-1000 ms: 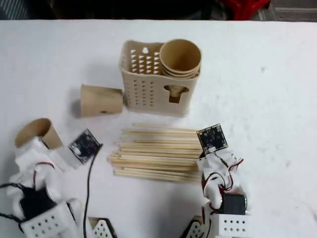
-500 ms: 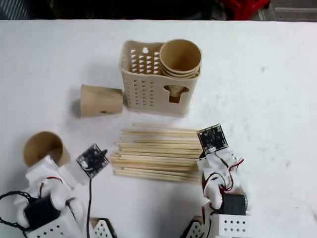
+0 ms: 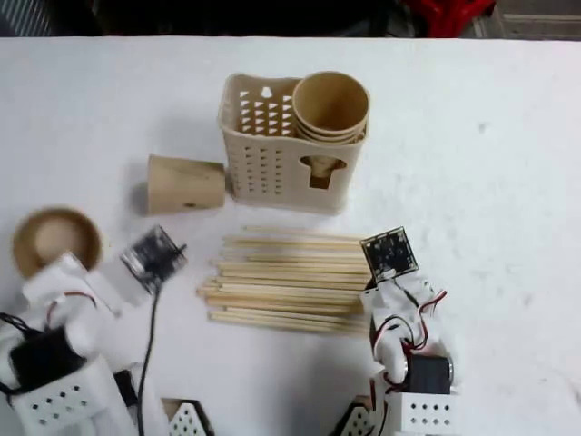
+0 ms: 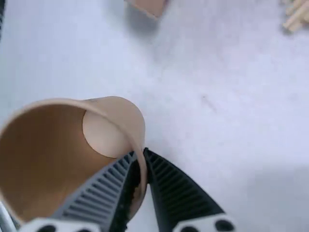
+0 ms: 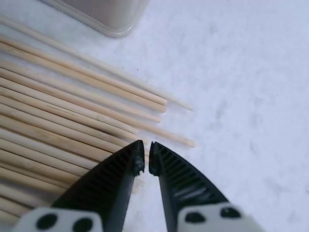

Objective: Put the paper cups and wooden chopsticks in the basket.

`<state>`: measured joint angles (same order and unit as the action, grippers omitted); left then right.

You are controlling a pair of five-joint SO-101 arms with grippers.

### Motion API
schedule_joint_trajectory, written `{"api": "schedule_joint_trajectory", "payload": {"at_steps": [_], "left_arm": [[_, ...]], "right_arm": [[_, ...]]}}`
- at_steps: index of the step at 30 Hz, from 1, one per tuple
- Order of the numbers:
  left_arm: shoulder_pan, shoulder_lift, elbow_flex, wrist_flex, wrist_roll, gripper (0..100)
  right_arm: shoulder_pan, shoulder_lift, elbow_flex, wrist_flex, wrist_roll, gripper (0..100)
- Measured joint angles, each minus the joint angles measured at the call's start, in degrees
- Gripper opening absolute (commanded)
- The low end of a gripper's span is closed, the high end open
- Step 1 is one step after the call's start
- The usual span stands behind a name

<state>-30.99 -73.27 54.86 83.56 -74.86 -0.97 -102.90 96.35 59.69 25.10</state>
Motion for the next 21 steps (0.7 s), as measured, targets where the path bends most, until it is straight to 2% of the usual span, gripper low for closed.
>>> {"api": "schedule_joint_trajectory", "payload": {"at_steps": [3,7,10,15,18,21], "left_arm": [[0.97,8.88,-13.36,1.05,6.77,2],[8.00,23.47,-37.63,10.20,19.60,2],[16.70,38.24,-58.99,17.41,31.38,2],[32.44,59.96,-90.73,18.73,50.20,2],[43.25,70.33,-104.79,18.73,57.23,2],[52.04,79.12,-116.40,18.73,60.48,2]], "right_arm": [[0.00,0.00,0.00,0.00,0.00,3.5],[0.00,0.00,0.00,0.00,0.00,3.4],[0.00,0.00,0.00,0.00,0.00,1.9],[0.00,0.00,0.00,0.00,0.00,1.7],[0.00,0.00,0.00,0.00,0.00,1.7],[0.00,0.00,0.00,0.00,0.00,1.7]]}}
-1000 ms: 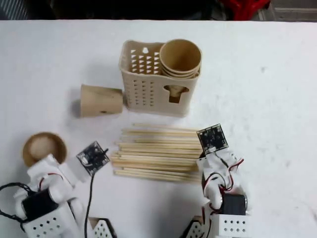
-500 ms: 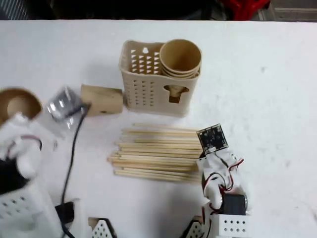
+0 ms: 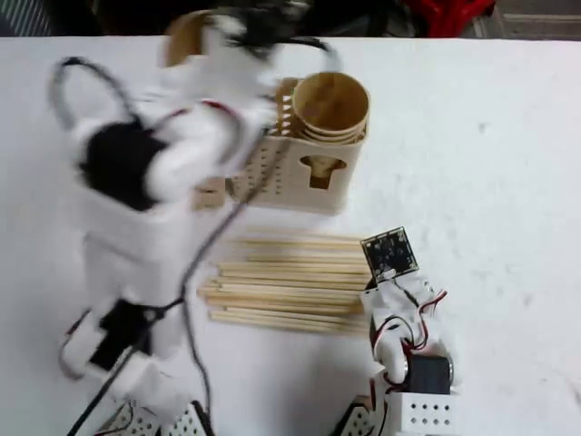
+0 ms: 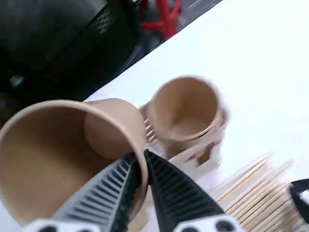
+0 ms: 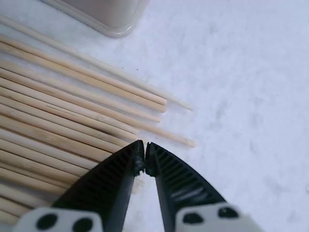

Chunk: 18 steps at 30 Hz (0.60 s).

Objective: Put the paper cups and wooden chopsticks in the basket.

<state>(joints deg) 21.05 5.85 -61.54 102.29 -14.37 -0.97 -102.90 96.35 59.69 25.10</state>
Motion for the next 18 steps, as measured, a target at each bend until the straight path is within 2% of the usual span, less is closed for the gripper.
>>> {"api": "schedule_joint_trajectory", "payload": {"at_steps": [3,7,15,18], "left_arm": [[4.40,8.09,-7.91,0.00,2.02,2],[6.51,16.70,-14.15,-1.23,2.90,2],[10.46,21.10,-15.91,-1.49,2.90,2],[10.46,23.30,-15.91,-1.49,2.90,8]], "right_arm": [[0.00,0.00,0.00,0.00,0.00,1.9],[0.00,0.00,0.00,0.00,0.00,2.0],[0.00,0.00,0.00,0.00,0.00,2.1],[0.00,0.00,0.00,0.00,0.00,2.1]]}}
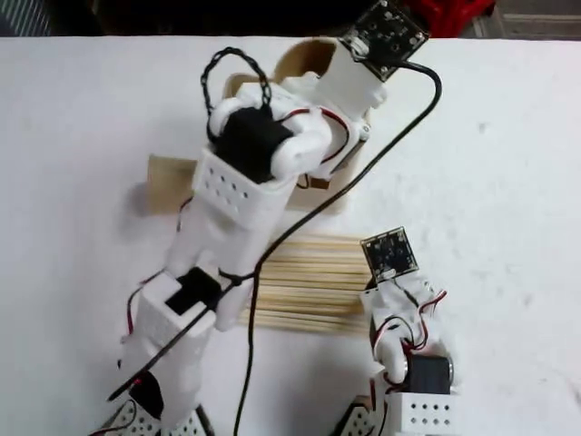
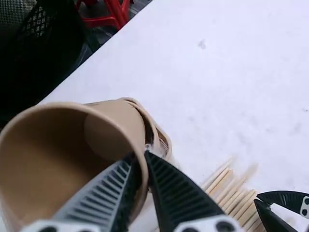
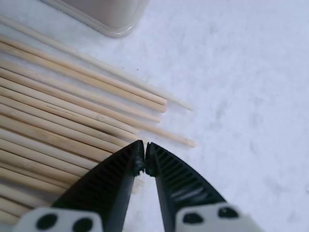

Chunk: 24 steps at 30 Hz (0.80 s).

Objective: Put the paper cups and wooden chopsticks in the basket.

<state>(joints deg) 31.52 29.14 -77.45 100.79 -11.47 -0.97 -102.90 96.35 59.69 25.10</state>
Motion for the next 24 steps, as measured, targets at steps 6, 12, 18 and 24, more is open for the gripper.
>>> {"api": "schedule_joint_trajectory", "payload": {"at_steps": [6,12,18,24], "left_arm": [[0.00,1.32,-0.35,0.09,0.00,16],[-0.44,1.49,-0.88,-3.87,0.00,16],[-3.60,2.99,-0.88,-8.97,0.00,16],[-3.69,5.54,-0.79,-13.89,0.00,17]], "right_arm": [[0.00,0.00,0.00,0.00,0.00,2.1],[0.00,0.00,0.00,0.00,0.00,2.1],[-0.09,0.00,0.00,0.00,-0.09,2.1],[-0.18,0.00,0.00,0.00,-0.09,2.1]]}}
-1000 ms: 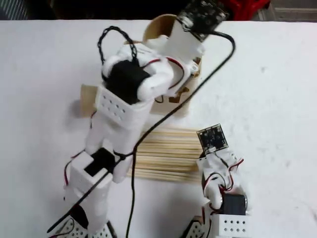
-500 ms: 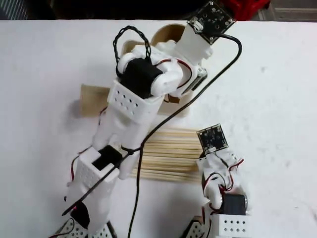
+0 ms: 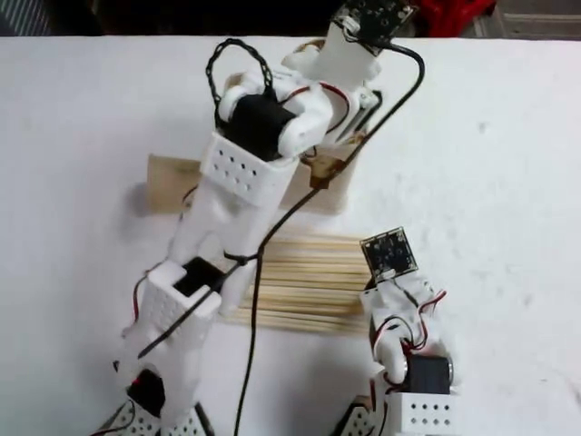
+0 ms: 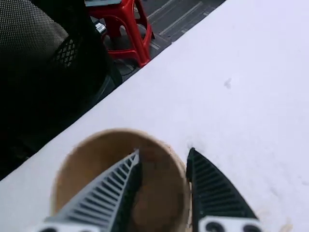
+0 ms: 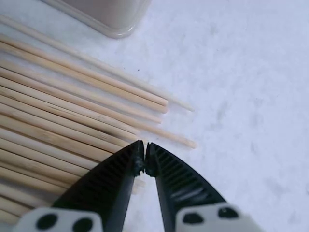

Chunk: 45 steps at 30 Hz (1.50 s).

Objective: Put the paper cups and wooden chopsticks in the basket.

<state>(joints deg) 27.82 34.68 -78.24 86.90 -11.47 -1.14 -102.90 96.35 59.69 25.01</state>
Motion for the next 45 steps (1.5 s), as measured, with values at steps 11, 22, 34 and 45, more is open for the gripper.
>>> {"api": "schedule_joint_trajectory", "payload": {"at_steps": [11,22,34,45], "left_arm": [[-1.49,0.35,-2.11,-1.67,0.00,16],[-12.75,-4.75,-13.63,15.56,0.26,16],[-27.78,-32.35,32.70,14.24,5.54,17],[-34.99,-53.89,82.64,-4.22,8.26,17]], "right_arm": [[0.00,0.00,0.00,0.00,0.00,2.1],[0.00,0.00,0.00,-0.26,0.00,1.8],[0.00,0.00,0.00,-0.26,0.00,1.8],[0.00,0.00,0.00,-0.26,0.00,1.8]]}}
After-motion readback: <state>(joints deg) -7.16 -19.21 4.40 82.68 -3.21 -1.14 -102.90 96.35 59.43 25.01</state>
